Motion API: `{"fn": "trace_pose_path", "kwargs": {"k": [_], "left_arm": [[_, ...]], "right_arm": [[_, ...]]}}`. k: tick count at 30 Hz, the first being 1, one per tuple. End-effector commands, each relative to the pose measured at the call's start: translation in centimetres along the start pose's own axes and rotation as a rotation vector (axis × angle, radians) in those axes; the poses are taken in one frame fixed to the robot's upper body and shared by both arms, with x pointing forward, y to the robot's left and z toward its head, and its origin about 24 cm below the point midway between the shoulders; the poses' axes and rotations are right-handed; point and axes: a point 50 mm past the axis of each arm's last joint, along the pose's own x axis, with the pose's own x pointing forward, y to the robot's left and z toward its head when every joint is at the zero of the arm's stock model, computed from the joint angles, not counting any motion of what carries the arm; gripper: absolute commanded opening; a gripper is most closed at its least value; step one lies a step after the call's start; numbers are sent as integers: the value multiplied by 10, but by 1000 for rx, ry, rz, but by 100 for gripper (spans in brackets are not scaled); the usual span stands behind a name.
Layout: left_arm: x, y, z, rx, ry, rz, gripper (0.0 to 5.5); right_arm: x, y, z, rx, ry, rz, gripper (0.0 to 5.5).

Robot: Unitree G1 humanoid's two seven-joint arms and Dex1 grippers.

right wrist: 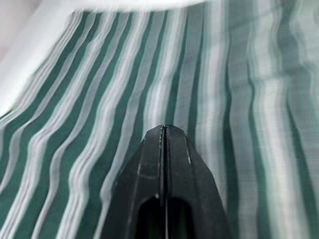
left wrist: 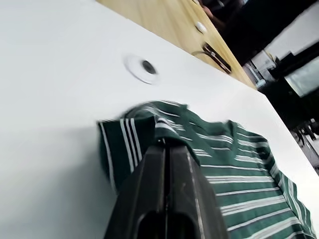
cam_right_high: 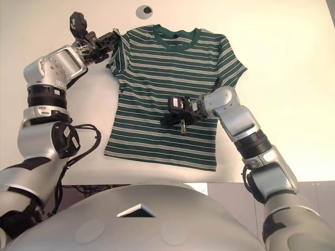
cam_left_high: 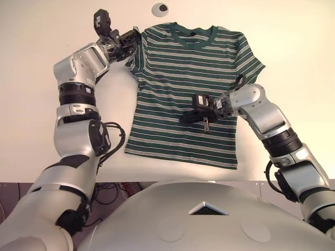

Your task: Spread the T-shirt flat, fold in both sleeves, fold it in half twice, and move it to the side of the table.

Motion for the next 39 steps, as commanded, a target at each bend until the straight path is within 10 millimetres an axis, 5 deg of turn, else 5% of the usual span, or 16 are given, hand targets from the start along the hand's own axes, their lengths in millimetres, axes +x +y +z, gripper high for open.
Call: {"fn": "trace_pose_path", "kwargs": {"k": [1,5,9,14,21,29,35,39], "left_arm": [[8,-20,-14,72,63,-2,3],[19,-34,-22,100,92,13,3],[24,-41,-33,83,109,22,49],[18,-48,-36,77,94,-34,118],[-2,-75,-18,127,-58,-232,122],[-39,-59,8,183,-170,-201,122],[-56,-47,16,215,-202,-146,122],[-64,-29,3,323,-136,-48,122]], "right_arm": [[-19,-29,29,43,-141,-235,0],[-45,-56,31,209,-223,-537,0],[-72,-74,8,386,-212,-826,53],[-98,-74,-17,489,-190,-1014,131],[-140,-67,-55,550,-45,-1138,234],[-140,-64,-81,634,22,-1052,234],[-138,-61,-101,720,28,-1023,141],[-137,-66,-90,693,-25,-1017,71]]}}
